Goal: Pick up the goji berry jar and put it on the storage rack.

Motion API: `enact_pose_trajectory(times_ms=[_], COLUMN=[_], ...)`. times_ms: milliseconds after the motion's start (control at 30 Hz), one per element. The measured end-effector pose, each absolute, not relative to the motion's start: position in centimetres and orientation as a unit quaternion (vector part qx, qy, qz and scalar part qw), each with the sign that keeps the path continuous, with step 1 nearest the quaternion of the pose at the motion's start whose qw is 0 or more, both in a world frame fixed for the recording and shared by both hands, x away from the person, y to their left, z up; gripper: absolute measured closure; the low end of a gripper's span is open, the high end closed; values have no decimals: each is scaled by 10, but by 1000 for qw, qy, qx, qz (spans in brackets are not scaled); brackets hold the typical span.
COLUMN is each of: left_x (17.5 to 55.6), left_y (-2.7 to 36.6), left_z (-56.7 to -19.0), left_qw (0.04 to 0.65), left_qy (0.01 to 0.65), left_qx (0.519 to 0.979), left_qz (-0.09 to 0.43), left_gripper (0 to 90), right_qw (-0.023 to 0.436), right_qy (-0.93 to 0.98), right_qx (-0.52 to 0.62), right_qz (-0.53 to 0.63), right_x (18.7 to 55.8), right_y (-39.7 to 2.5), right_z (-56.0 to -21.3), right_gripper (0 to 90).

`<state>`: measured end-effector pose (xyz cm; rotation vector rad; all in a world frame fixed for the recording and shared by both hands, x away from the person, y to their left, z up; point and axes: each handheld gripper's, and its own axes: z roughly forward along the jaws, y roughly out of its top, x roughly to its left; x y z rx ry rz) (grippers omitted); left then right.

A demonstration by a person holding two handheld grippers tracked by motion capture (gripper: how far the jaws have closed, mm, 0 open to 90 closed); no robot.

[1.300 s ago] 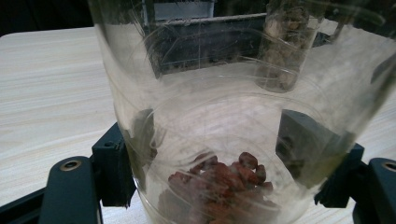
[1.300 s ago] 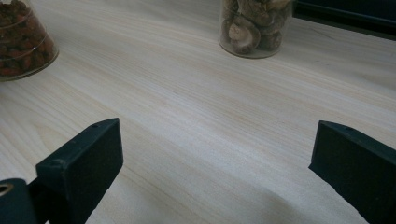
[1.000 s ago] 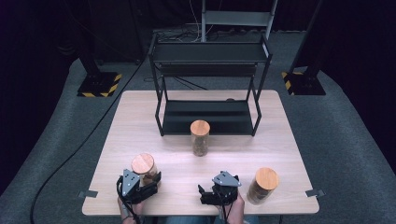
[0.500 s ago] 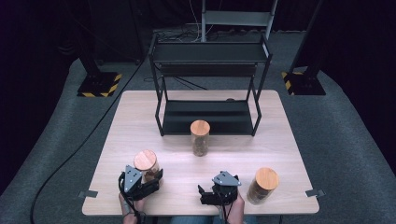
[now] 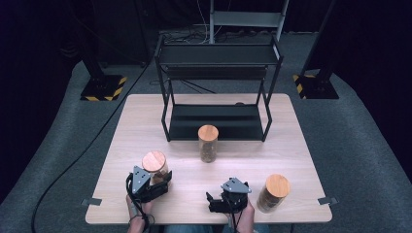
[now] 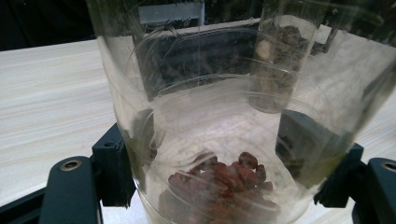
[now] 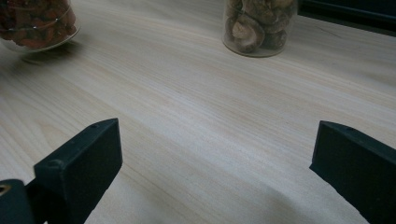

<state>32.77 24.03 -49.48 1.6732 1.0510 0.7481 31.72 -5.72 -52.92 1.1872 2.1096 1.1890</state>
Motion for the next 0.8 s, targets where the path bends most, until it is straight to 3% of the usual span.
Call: enact_pose_trajectory(times_ms=[800], left_x=[343], left_y=[235], left_z=[-485], left_qw=[498], left_qy=[424], left_qx=[693], left_qz=[305], left_gripper=[246], right_qw=[219], right_qy=[762], right_qx=[428], right_qz=[433], right_x=[317], right_y=[-58], right_z=[-529], right_gripper=[8])
